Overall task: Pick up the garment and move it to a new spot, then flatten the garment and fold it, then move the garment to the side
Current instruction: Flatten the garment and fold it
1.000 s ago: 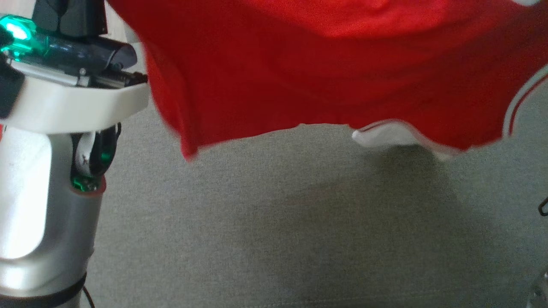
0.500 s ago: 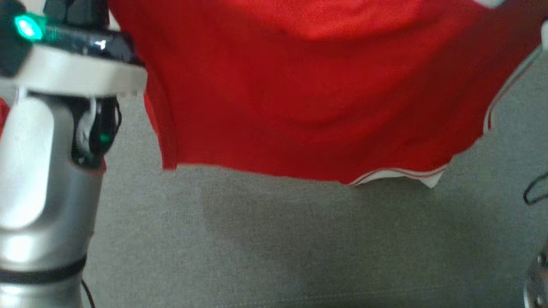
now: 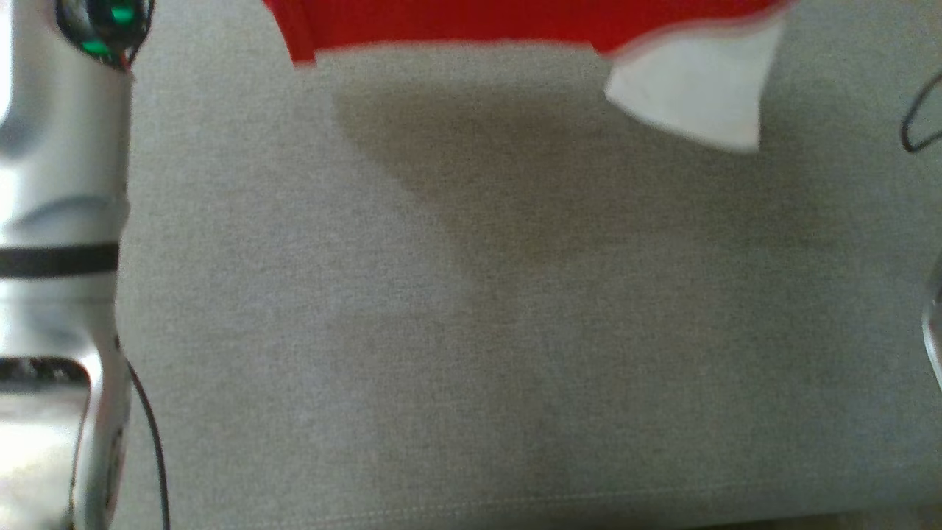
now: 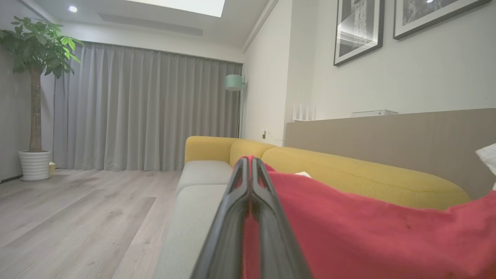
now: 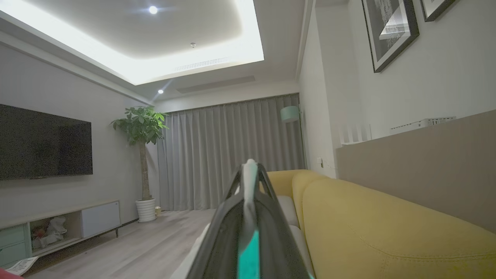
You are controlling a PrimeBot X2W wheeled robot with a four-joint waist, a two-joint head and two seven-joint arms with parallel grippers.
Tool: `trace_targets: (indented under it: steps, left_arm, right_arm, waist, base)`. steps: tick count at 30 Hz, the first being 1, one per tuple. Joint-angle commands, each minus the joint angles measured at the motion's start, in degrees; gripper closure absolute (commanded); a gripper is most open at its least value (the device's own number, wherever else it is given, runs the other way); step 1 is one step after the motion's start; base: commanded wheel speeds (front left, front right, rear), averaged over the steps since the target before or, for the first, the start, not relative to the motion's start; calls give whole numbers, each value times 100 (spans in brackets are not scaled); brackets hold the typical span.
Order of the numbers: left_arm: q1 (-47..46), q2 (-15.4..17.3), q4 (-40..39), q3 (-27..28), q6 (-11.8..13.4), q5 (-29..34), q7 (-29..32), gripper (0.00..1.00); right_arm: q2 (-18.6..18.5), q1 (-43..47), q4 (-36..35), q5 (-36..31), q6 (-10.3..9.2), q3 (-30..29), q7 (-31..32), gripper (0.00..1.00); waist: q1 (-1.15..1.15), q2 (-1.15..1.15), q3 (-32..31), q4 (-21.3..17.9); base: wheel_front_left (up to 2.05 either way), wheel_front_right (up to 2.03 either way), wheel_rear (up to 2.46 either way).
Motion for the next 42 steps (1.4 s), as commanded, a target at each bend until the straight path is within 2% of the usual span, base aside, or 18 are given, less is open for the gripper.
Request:
trace_targets:
  steps: [1,6,11,17,21,26,30,36,42]
  left_arm:
    - [-367,204,-137,187,-16,23,-34,100]
    - [-831,131,469,357,-74,88,-66,100]
    - [-652,-4,1032,468,-162,150,-68,100]
    - [-198,-119,1607,583,-266,206,-69,100]
    - [141,-195,1794,762,-353,144,-69,100]
    - [738,-204,1776,952,-431,206,-69,100]
    - [1454,-207,1379,1117,-471,323,-69,100]
    - [2937,-304,426,1474,-509,438,-70,100]
    - [4263,-432,-440,1514,-529,575,-70,100]
  right_arm:
    - [142,-279,-113,59,42,37,-82,100]
    - [364,-914,1131,155,42,311,-471,100]
    - [510,-902,2091,230,42,780,-476,100]
    - [585,-490,2780,469,42,1209,-537,100]
    - [586,48,2917,807,42,1315,-827,100]
    - [563,1025,2792,1210,42,1561,-1054,100]
    - [449,1943,2388,1597,42,1578,-1133,100]
    - [228,3556,1258,1795,42,1429,-1147,100]
    - [88,5306,62,1625,42,1019,-1148,100]
  waist:
    - [-1,0,16,-13]
    - [-1,0,206,-69]
    - [-1,0,416,-92]
    - [-1,0,743,-122]
    - [-1,0,827,-102]
    - [-1,0,762,-127]
    - [-1,0,592,-145]
    - [-1,0,173,-136]
    - [-1,0,-263,-61]
  base:
    - [0,0,0]
    - [0,0,0]
    - [0,0,0]
    - [0,0,0]
    - [0,0,0]
    - [0,0,0]
    - [0,0,0]
    - [0,0,0]
    - [0,0,0]
